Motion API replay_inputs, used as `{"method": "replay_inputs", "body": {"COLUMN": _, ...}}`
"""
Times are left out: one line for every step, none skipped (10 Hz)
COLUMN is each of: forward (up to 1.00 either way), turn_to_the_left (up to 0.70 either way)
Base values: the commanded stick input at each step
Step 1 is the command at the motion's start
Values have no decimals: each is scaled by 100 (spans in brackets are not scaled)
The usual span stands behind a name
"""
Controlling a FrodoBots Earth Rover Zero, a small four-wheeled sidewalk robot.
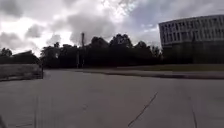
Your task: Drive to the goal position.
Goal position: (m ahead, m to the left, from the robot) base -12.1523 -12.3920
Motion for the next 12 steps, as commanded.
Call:
{"method": "replay_inputs", "body": {"forward": 70, "turn_to_the_left": 0}}
{"method": "replay_inputs", "body": {"forward": 70, "turn_to_the_left": 0}}
{"method": "replay_inputs", "body": {"forward": 70, "turn_to_the_left": 0}}
{"method": "replay_inputs", "body": {"forward": 70, "turn_to_the_left": 0}}
{"method": "replay_inputs", "body": {"forward": 70, "turn_to_the_left": 0}}
{"method": "replay_inputs", "body": {"forward": 70, "turn_to_the_left": 0}}
{"method": "replay_inputs", "body": {"forward": 70, "turn_to_the_left": 0}}
{"method": "replay_inputs", "body": {"forward": 70, "turn_to_the_left": 0}}
{"method": "replay_inputs", "body": {"forward": 70, "turn_to_the_left": 0}}
{"method": "replay_inputs", "body": {"forward": 70, "turn_to_the_left": 0}}
{"method": "replay_inputs", "body": {"forward": 70, "turn_to_the_left": -1}}
{"method": "replay_inputs", "body": {"forward": 70, "turn_to_the_left": -35}}
